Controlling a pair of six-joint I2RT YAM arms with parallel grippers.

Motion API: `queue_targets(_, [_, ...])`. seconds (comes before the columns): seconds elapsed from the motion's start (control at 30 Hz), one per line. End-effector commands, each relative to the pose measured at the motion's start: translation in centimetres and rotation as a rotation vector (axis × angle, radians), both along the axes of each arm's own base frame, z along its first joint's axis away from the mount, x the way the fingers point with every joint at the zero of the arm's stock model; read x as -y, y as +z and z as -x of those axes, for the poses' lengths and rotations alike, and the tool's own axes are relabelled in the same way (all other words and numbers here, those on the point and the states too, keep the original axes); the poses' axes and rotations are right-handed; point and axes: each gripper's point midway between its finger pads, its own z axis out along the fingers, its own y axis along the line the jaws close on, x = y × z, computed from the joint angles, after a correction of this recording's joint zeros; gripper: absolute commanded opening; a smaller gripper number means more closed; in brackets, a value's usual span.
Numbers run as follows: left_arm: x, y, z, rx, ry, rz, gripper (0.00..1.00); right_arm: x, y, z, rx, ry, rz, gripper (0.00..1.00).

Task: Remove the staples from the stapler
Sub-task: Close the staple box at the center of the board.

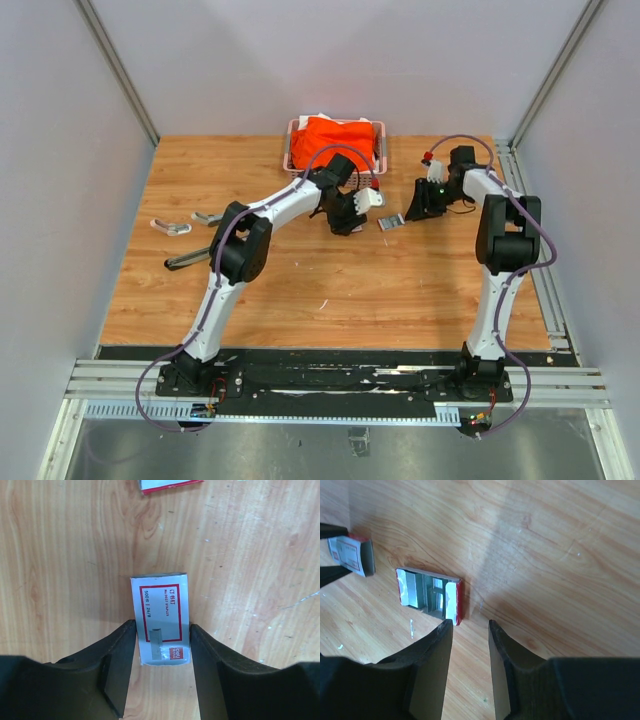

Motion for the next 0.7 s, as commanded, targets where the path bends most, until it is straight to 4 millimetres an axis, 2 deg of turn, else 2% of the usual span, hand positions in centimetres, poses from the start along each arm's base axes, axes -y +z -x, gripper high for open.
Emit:
queue_targets(0.0, [0.5, -1.3, 2.9, -0.071, -0.007, -0.016, 0.52, -0.7, 0.2, -1.5, 0.025, -0.001, -0.031, 0.36])
queue_targets(0.13, [0.8, -1.5, 3.7, -0.095, -0.003, -0.01, 0.52, -1.2, 0.1, -2.0, 0.027, 0.007, -0.043, 0.36])
queue_targets(0.43, [1.3, -1.6, 3.7, -0.098, 0.049, 0.001, 0.52, -3.0, -1.2, -1.4, 0.004, 0.049, -0.039, 0.36])
queue_targets(0.57, [1.5, -1.6, 3.4, -0.091, 0.094, 0.008, 0.51, -3.5, -1.3, -1.3, 0.002, 0.059, -0.034, 0.36])
queue_targets(0.67, [1.9, -1.4, 3.0, -0.085, 0.129, 0.02, 0.47, -3.8, -1.4, -1.1, -0.002, 0.064, -0.035, 0.36])
